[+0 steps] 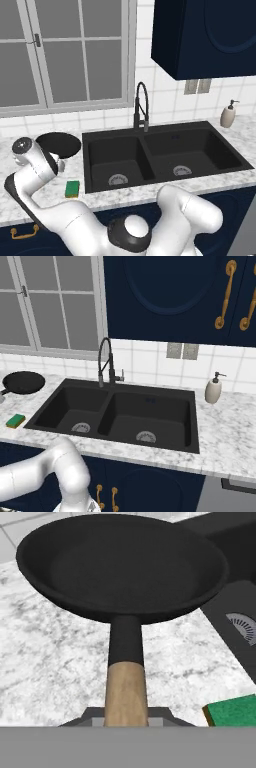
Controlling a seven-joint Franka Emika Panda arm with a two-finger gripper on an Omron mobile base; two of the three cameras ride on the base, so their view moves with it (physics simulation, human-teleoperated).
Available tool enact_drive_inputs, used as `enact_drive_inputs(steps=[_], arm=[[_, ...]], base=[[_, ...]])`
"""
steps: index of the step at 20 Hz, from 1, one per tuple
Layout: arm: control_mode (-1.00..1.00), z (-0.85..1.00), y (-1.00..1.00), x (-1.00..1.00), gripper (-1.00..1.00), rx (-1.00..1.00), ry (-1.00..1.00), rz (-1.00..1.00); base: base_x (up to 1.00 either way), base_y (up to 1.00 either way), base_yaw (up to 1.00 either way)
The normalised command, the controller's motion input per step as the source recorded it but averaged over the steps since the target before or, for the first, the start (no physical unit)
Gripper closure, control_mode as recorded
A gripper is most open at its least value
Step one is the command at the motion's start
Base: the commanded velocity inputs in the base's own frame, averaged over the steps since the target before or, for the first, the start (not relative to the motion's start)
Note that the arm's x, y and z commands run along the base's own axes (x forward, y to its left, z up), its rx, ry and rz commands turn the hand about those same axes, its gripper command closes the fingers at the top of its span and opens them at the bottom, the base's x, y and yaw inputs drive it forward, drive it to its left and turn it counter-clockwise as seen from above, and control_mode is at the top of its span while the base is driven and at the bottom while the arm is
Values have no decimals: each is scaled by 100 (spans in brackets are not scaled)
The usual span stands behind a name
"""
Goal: Pick the pan and sponge and place them into the sink. Then turn on the water.
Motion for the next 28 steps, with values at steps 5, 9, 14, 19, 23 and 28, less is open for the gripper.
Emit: enact_drive_inputs(steps=[5,9,14,19,23,28], arm=[[-100,96,-52,-15,100,2,-3,-8],[-100,62,-76,-32,100,4,16,-21],[-100,9,-92,-46,100,3,17,-23],[-100,0,-100,-42,100,0,6,-18],[-100,0,-94,-4,100,2,2,-3],[-100,-25,-67,24,100,3,7,9]], base=[[0,0,0],[0,0,0],[0,0,0],[0,0,0],[0,0,0],[0,0,0]])
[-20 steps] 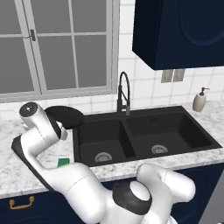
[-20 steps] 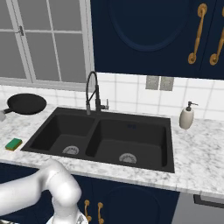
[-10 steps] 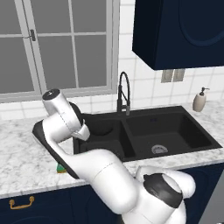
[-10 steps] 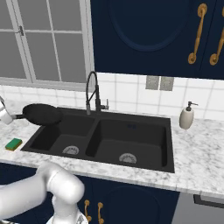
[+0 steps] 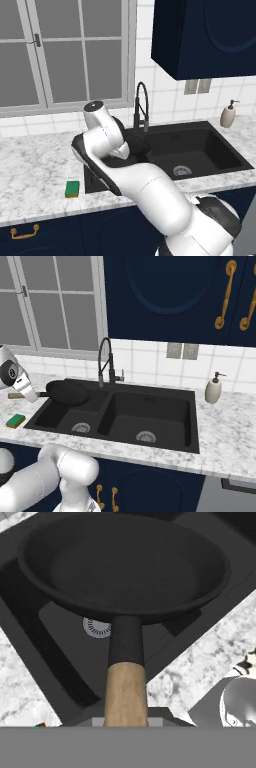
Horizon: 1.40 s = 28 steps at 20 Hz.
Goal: Pick the pan and sponge and place them into the sink. Then turn on the water.
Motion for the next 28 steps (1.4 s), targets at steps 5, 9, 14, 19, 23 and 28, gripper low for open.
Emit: enact_drive_inputs(steps=[5,9,14,19,23,28], arm=[[-100,-46,-43,51,100,1,21,18],[-100,-47,-37,45,100,0,20,14],[-100,-48,-12,45,100,0,10,3],[-100,-16,19,29,100,0,-7,0],[-100,0,5,5,100,0,-20,0],[-100,-25,0,0,100,4,-9,0]], base=[[0,0,0],[0,0,0],[0,0,0],[0,0,0],[0,0,0],[0,0,0]])
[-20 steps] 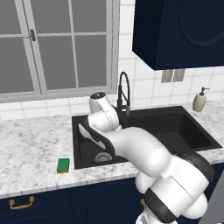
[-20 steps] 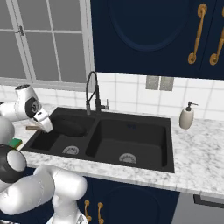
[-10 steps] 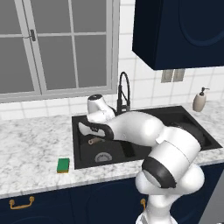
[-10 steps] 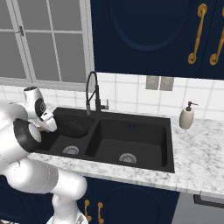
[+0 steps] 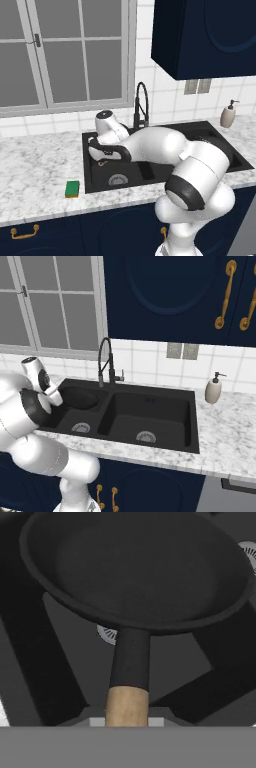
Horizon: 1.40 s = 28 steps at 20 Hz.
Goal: Pick the pan and sponge and place them into the sink. Then turn on the water.
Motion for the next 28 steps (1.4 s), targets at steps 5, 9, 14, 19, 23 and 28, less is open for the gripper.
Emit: enact_drive_inputs(steps=[5,9,14,19,23,28], arm=[[-100,-55,0,0,100,11,-1,0],[-100,-46,0,0,100,8,0,0],[-100,-68,-1,2,100,3,0,0],[-100,-68,0,24,100,1,0,0],[-100,-61,0,32,100,1,0,0],[-100,-55,0,47,100,0,0,0]], base=[[0,0,0],[0,0,0],[0,0,0],[0,0,0],[0,0,0],[0,0,0]])
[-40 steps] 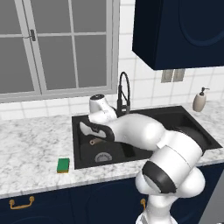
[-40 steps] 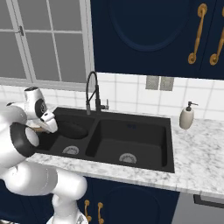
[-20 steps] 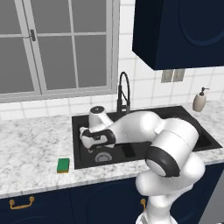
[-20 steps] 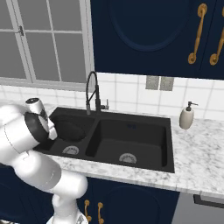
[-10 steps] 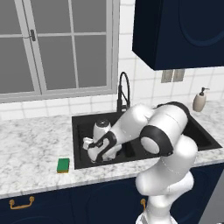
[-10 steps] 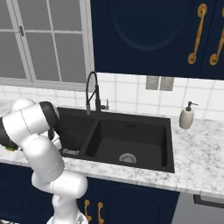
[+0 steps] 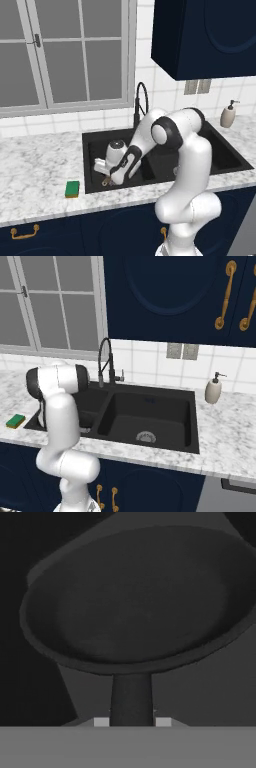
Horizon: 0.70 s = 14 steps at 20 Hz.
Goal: Pick the pan and sponge and place them into the sink. Then turn on the water.
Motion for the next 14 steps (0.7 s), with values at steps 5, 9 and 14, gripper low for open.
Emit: enact_drive_inputs(steps=[5,9,14], arm=[[-100,-47,1,54,100,0,-2,0],[-100,-42,5,57,100,0,-6,0],[-100,-7,4,32,-100,0,-17,0]], base=[[0,0,0],[0,0,0],[0,0,0]])
